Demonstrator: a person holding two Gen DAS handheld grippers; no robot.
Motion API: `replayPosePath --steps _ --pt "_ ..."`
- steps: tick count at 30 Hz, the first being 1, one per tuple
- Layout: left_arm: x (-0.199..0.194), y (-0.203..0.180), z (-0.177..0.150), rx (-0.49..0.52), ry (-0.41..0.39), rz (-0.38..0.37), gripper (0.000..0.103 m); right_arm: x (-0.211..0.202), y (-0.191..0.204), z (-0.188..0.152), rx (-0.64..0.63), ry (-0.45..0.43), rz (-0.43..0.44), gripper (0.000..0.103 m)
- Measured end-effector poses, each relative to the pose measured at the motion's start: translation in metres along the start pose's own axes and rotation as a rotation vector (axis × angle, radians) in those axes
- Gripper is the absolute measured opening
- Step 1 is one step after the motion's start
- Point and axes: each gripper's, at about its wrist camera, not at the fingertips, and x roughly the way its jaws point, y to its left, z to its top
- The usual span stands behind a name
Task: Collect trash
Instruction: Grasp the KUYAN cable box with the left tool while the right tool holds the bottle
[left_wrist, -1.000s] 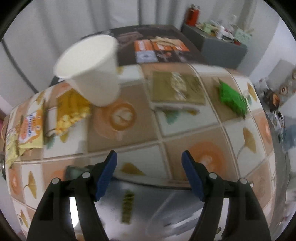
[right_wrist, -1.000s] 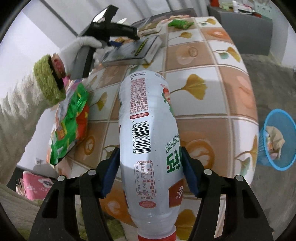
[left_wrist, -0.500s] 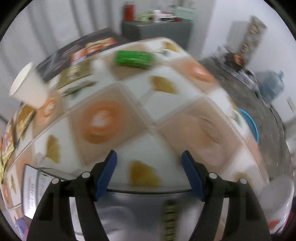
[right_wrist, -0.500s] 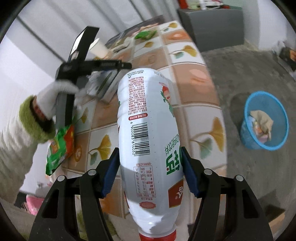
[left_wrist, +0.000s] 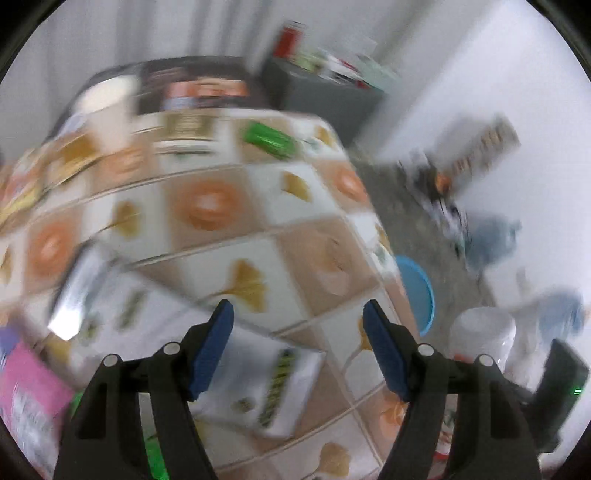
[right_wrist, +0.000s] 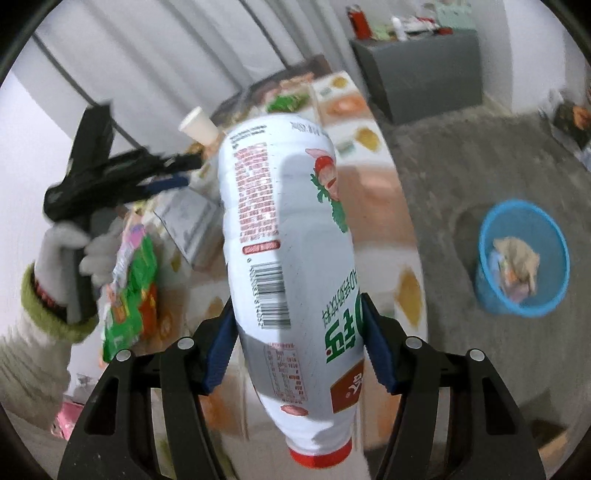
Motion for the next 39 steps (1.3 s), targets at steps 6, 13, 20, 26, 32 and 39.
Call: replayPosePath --steps 6,13,20,26,32,39 --pt "-0.013 0.08 0.004 -0.258 0.102 0.074 0.07 0.039 0.031 0.075 -0.099 -0.008 0.082 0.057" --pt "0.001 0.115 0.023 -0.366 0.207 0.139 0.071 0.117 0.065 0.131 -0.21 0.127 0.052 0.057" --pt "0.007 0.102 0.028 -0.279 0.311 0.194 0.071 0.146 0.075 0.139 -0.251 0.203 0.036 0.056" --pt "0.014 0.103 0.021 -0.306 0.361 0.186 0.075 0.149 0.073 0.14 -0.244 0.222 0.039 0.056" --pt "0.022 0.09 0.022 -0.277 0.415 0.191 0.075 0.149 0.069 0.139 -0.23 0.233 0.047 0.056" --pt "0.033 0.088 0.019 -0.294 0.425 0.207 0.076 0.149 0.069 0.133 -0.228 0.243 0.073 0.056"
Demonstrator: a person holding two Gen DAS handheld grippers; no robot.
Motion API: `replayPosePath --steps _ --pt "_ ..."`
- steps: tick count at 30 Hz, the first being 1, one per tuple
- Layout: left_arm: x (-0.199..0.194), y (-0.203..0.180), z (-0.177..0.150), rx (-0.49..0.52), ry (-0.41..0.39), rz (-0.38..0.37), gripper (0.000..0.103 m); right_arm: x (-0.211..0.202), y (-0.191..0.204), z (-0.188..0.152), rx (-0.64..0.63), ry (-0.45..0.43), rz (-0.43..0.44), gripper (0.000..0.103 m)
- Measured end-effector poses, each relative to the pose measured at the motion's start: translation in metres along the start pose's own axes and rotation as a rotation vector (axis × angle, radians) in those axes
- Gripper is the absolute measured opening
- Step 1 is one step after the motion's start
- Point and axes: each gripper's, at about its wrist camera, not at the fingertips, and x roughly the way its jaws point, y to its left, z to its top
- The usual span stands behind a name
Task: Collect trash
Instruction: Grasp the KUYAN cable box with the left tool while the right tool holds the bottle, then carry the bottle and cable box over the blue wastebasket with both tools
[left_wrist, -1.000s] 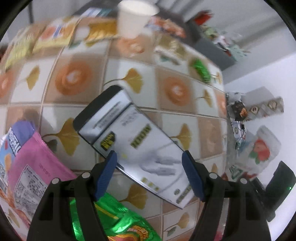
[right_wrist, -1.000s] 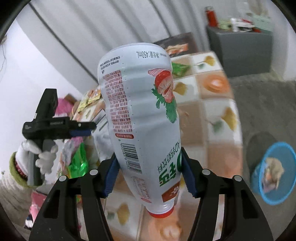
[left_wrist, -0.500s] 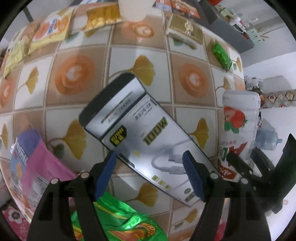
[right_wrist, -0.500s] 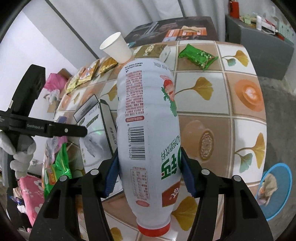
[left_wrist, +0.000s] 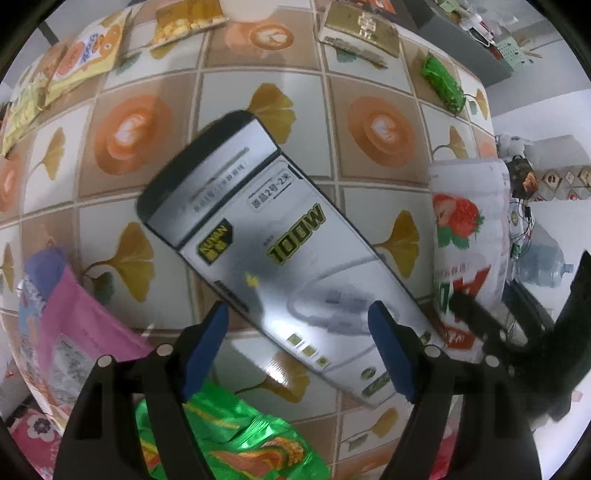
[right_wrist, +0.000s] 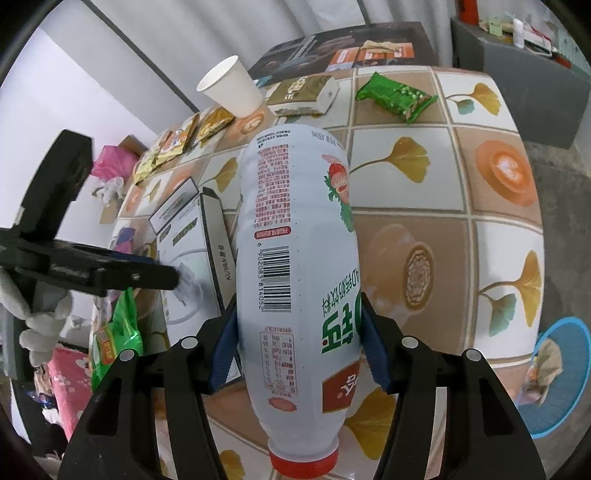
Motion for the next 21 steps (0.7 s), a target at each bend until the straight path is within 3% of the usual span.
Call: replayPosePath --steps 3,8,15,21 --pt "0.006 -0.008 0.004 -0.009 -0.021 -0.025 0.076 -0.002 0.001 -0.01 0.003 0.01 0.019 0.056" --pt "0.007 -0.038 -0.006 0.062 -0.058 -0.11 0.076 -0.009 -0.004 -0.039 0.047 0.037 0.096 0.056" --pt "0.012 -0.079 -0.054 0.192 -0.072 -0.177 0.076 -0.041 -0.021 -0.1 0.168 0.004 0.153 0.056" --pt "0.015 -0.109 -0.106 0.317 -0.087 -0.222 0.077 -0.068 -0.023 -0.172 0.281 -0.05 0.178 0.056"
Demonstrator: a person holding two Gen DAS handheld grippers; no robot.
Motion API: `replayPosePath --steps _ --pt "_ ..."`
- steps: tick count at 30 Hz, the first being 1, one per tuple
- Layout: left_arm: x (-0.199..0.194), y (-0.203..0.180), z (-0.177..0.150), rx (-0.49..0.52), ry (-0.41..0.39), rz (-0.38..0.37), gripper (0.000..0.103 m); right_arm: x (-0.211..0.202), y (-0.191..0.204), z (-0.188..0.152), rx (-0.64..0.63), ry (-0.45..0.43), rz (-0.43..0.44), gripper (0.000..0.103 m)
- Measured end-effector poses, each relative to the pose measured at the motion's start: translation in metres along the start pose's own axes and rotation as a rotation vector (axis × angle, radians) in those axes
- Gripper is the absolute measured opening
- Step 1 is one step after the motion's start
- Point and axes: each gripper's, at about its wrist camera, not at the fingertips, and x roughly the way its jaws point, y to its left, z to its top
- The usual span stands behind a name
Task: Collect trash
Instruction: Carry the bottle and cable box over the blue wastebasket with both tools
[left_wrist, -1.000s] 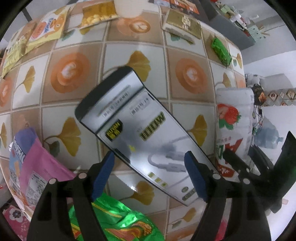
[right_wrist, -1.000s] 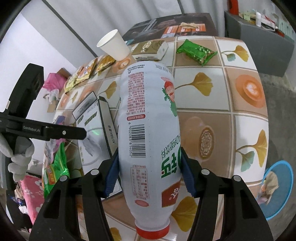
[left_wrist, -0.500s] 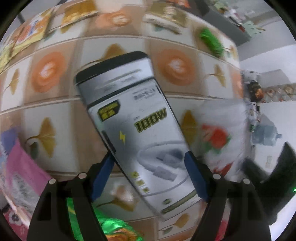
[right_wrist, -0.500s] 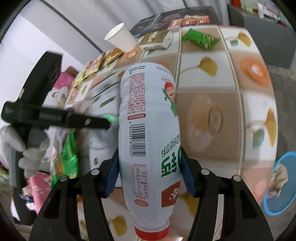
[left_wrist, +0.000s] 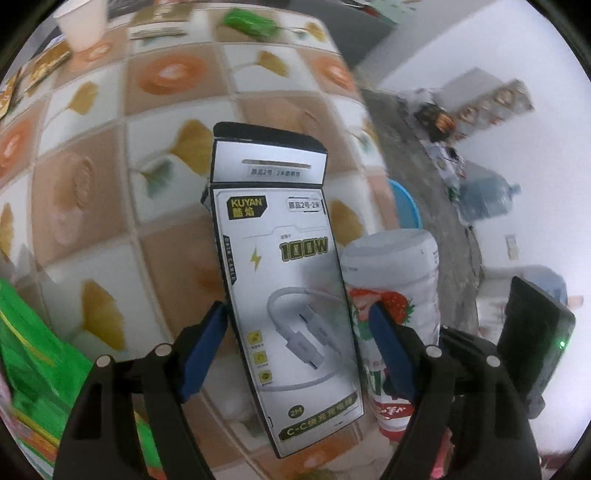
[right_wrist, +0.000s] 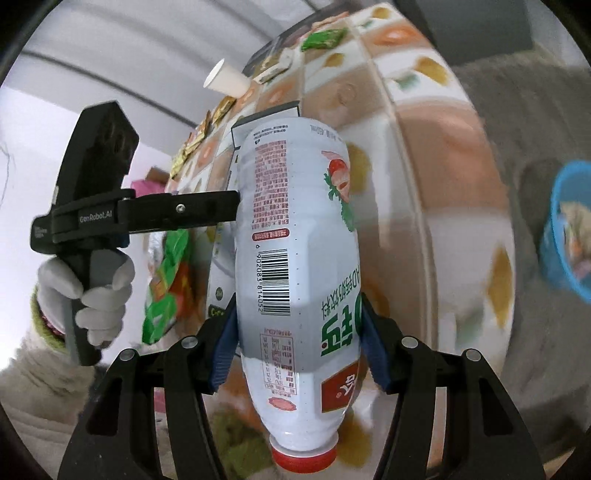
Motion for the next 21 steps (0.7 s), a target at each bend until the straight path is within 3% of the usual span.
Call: replayPosePath --steps 7,12,21 --pt "0.011 -0.022 -0.04 0.006 -0.155 0.098 0.079 -0.038 -0.015 -0.031 0.09 -0.168 -0.123 0.056" --pt "0.015 -0.027 -0.056 -0.005 -0.225 0.156 0.08 -0.034 -0.012 -0.028 0.082 -0.162 -0.164 0.056" --pt "0.026 -0.038 -0.05 0.01 -0.278 0.235 0.083 -0.04 -0.023 -0.036 0.071 -0.152 -0.181 0.056"
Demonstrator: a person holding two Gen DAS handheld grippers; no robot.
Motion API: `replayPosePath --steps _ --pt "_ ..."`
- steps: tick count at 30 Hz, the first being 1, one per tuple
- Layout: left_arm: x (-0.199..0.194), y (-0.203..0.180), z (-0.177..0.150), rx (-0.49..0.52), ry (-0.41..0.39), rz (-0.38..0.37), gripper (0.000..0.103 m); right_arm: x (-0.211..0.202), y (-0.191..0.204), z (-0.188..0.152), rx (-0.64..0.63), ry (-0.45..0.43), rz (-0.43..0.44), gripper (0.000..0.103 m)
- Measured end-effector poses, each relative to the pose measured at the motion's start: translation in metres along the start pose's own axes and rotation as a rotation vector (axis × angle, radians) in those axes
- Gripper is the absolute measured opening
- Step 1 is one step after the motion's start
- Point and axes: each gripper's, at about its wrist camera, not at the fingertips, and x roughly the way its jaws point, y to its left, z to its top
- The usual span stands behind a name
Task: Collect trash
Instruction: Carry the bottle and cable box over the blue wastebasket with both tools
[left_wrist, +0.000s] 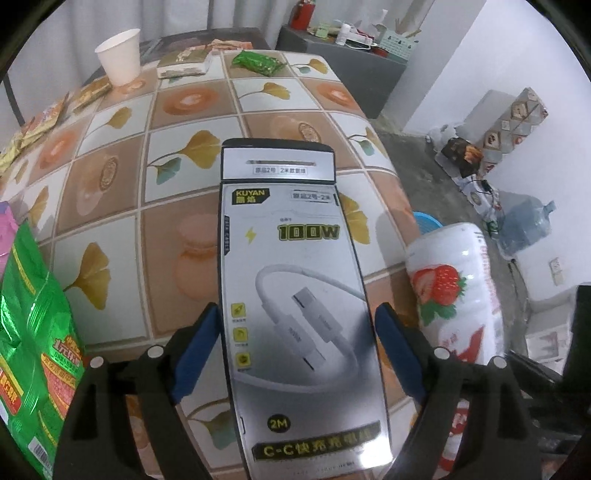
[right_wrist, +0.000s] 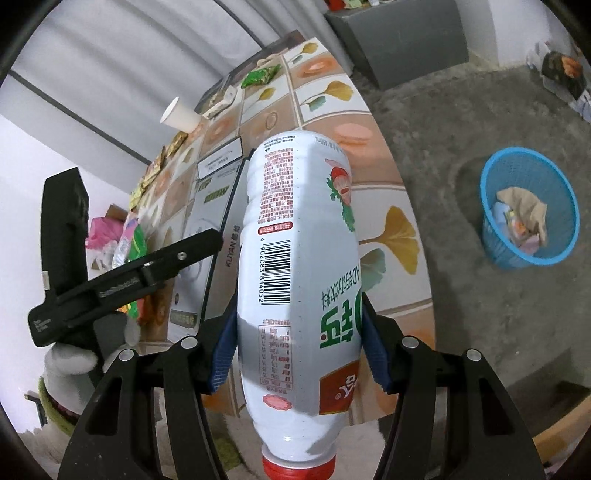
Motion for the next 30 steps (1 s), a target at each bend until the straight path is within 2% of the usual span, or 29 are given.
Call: replayPosePath --steps 3,8,30 --pt "0.008 -0.001 -0.003 -0.003 0.013 0.0 0.083 0.0 0.0 -0.001 0.004 0.004 0.002 0.056" --pt "0.011 -0.009 -0.006 0.052 -0.018 0.048 0.083 0.003 0.001 -0.001 0.005 0.016 -0.003 0.056" --pt "0.002 -0.007 -0.013 0.054 -0.083 0.053 0.082 -0.001 -0.004 0.002 0.036 0.001 -0.02 0.055"
